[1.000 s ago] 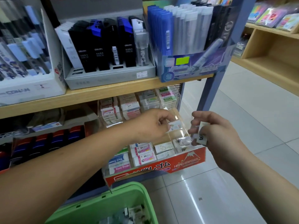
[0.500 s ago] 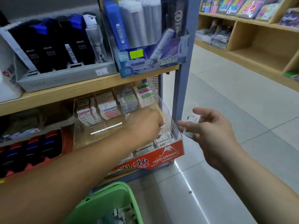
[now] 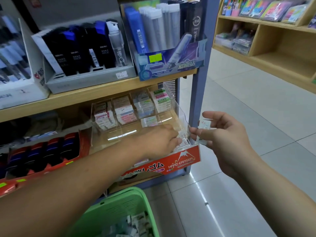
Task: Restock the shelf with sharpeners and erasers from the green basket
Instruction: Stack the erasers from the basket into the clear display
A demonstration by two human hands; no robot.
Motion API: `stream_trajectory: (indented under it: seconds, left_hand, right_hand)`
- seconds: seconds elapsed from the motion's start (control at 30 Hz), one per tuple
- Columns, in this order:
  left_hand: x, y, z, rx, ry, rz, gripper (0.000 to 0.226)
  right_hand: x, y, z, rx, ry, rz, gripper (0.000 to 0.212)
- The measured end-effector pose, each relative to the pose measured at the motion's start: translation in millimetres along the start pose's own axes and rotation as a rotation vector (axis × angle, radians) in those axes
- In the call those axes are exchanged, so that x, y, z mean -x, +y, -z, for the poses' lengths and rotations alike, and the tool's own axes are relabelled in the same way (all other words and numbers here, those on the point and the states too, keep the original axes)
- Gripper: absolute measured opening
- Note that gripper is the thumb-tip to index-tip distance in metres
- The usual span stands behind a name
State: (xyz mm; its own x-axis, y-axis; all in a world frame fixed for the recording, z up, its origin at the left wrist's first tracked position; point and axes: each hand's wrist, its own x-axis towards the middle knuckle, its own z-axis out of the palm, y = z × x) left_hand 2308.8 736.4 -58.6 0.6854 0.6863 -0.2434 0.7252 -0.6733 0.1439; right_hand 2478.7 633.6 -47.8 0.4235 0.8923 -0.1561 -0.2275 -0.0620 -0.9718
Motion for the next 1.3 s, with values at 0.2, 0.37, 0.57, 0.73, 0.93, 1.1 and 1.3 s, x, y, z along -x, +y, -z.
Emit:
stream_trajectory:
  seconds: [0.2, 0.37, 0.57, 0.73, 0.93, 1.1, 1.3]
  left_hand:
    - [9, -11, 1, 0.161, -0.006, -0.026, 0.048]
    - [7, -3, 11, 0.127, -0.045, -0.061, 0.039]
    - [24, 3, 12, 0.706, 0.189, 0.028, 0.040]
    - [35, 9, 20, 0.974, 0.242, 0.013, 0.026]
    - [14, 3, 16, 0.772, 0.229, 0.139, 0.014]
    - [-8, 15, 13, 0.636, 0.129, 0.177, 0.008]
    - [-9, 17, 13, 0.430, -0.089, 0.118, 0.019]
  right_hand:
    - [1, -2, 2, -0.002, -0.017, 0.001, 0.041]
    - [-1, -1, 1, 0.022, 0.030, 0.023, 0.021]
    - [0, 2, -9, 0.055, 0.011, 0.005, 0.014]
    - [5, 2, -18, 0.051, -0.027, 0.018, 0.017]
    - [-1, 2, 2, 0.293, 0.152, 0.105, 0.021]
    - [-2, 14, 8, 0.326, 0.103, -0.050, 0.026]
    - [1, 20, 7, 0.390, -0.058, -0.180, 0.034]
